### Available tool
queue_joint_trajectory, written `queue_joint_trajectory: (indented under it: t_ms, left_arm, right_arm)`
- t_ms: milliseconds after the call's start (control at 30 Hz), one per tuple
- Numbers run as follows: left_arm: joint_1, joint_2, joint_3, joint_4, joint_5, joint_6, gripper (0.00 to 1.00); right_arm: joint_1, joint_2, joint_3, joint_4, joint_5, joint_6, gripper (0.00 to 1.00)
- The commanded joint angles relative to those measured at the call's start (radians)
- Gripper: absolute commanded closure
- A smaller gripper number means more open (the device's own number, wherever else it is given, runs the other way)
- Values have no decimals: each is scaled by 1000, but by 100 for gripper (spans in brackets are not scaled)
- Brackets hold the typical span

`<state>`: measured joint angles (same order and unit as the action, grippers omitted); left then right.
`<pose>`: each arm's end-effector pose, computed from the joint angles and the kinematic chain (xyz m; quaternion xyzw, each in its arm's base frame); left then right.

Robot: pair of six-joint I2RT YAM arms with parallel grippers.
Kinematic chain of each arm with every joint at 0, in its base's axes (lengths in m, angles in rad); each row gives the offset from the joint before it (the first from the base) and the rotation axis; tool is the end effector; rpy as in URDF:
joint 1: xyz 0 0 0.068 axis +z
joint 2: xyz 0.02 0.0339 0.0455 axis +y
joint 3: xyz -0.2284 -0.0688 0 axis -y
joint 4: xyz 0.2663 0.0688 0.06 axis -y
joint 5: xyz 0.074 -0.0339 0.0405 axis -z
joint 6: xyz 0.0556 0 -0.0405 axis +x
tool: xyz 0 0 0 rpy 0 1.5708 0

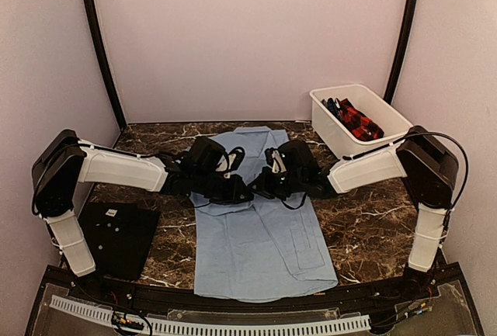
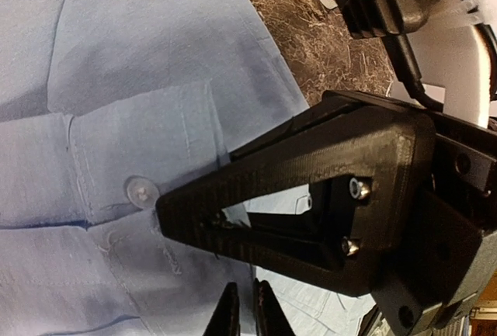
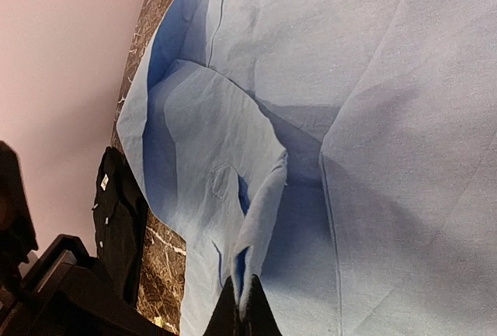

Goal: Fold and stack the long sleeve shirts
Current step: Pass from the left arm to the right, then pass from the right arm to the left

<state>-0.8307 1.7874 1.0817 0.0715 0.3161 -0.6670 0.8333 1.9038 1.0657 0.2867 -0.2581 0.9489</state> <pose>0.2657 -0.3165 0.1344 0.1429 0.8725 -0.4063 0.2309 0.2761 0.3250 0.1046 -0.0127 0.8678 0.4469 0.2168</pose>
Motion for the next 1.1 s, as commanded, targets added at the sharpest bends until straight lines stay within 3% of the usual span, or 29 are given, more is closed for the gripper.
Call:
queue_joint_trajectory:
  t_ms: [0,167,367,500,733,867,1067]
  left_arm:
    - [-8,-71,-5,-74,-29,-6,82]
    - [-4,-161,7,-202,-156,-22,69]
    - [45,-229,6,-324,-253,-40,68]
    - [33,-230,-15,-236,-150,21,68]
    - [-24,-264,-108,-111,-174,100,59]
    - [-104,-288,-138,-93,-280,175,49]
    - [-172,-308,-167,-107,-558,248,34]
  right_arm:
    - [3,-23,56,-65,52,-77,100]
    - [-2,-70,136,-205,114,-199,100]
    - [-6,-92,204,-340,124,-279,100]
    - [-7,-94,162,-257,21,-164,100]
    - [-5,-104,88,-83,-87,49,100]
    - [-6,-107,78,-45,-107,104,100]
    - [-5,-114,62,-2,-125,155,100]
